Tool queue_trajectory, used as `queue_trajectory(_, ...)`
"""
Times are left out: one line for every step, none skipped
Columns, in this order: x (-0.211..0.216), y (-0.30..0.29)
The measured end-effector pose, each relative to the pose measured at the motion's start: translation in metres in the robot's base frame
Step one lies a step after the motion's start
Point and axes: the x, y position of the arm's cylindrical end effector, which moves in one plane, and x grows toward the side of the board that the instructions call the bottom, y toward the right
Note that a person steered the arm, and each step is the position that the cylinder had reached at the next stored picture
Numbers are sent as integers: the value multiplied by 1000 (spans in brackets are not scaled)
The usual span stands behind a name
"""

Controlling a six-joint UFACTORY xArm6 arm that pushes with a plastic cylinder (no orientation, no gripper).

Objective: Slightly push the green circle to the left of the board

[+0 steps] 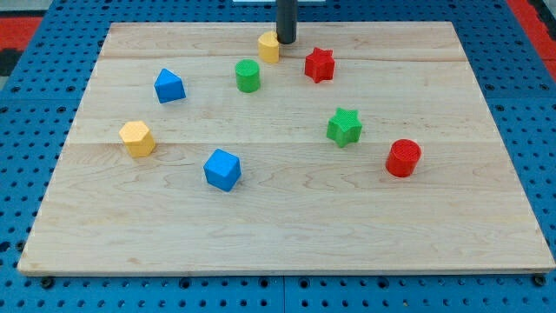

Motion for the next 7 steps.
queue_trajectory(84,8)
queue_trajectory(132,15)
queue_trajectory(183,14)
queue_trajectory(184,14)
queue_trajectory(176,16)
queue_trajectory(84,28)
queue_trajectory(161,28)
